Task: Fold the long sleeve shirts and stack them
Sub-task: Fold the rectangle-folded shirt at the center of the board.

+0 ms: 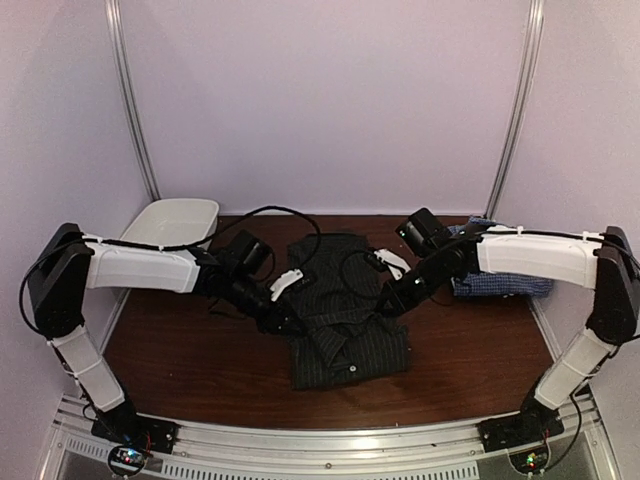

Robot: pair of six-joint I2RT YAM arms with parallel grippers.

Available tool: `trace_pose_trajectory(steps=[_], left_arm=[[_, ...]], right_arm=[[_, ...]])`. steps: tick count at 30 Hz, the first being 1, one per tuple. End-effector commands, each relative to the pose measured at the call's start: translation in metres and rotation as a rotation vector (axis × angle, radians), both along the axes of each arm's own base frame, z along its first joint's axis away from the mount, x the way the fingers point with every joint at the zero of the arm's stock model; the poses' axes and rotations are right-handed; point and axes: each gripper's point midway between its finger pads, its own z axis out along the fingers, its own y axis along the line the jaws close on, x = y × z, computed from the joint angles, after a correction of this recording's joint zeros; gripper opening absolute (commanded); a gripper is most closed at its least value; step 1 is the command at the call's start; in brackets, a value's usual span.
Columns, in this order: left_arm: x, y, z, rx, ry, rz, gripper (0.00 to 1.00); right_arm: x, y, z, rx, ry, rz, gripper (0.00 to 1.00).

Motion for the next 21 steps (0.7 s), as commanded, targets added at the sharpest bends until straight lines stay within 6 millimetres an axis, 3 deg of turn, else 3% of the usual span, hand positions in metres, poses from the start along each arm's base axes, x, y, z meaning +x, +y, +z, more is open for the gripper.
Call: trace_pose_trajectory(steps=[1, 6, 9, 13, 15, 21], left_arm=[[0.031, 0.0, -0.005, -0.014, 0.02, 0.022, 0.0], [0.06, -0.001, -0.02, 0.004, 0.031, 0.061, 0.0], [0.076, 0.0, -0.03, 0.021, 0.038, 0.093, 0.02], [0.097, 0.005, -0.039, 0.047, 0.038, 0.167, 0.14], [0.106, 0.008, -0.037, 0.049, 0.025, 0.209, 0.22], [0.122, 0.02, -0.031, 0.045, 0.008, 0.301, 0.31]], right_arm=[[0.02, 0.001, -0.018, -0.038, 0.042, 0.092, 0.0], [0.053, 0.008, -0.036, -0.065, 0.06, 0.105, 0.01], [0.073, 0.005, -0.045, -0.084, 0.062, 0.076, 0.07], [0.1, -0.008, -0.049, -0.115, 0.033, 0.0, 0.28], [0.114, -0.018, -0.042, -0.115, 0.002, -0.055, 0.47], [0.142, -0.053, -0.008, -0.058, -0.069, -0.225, 0.61]])
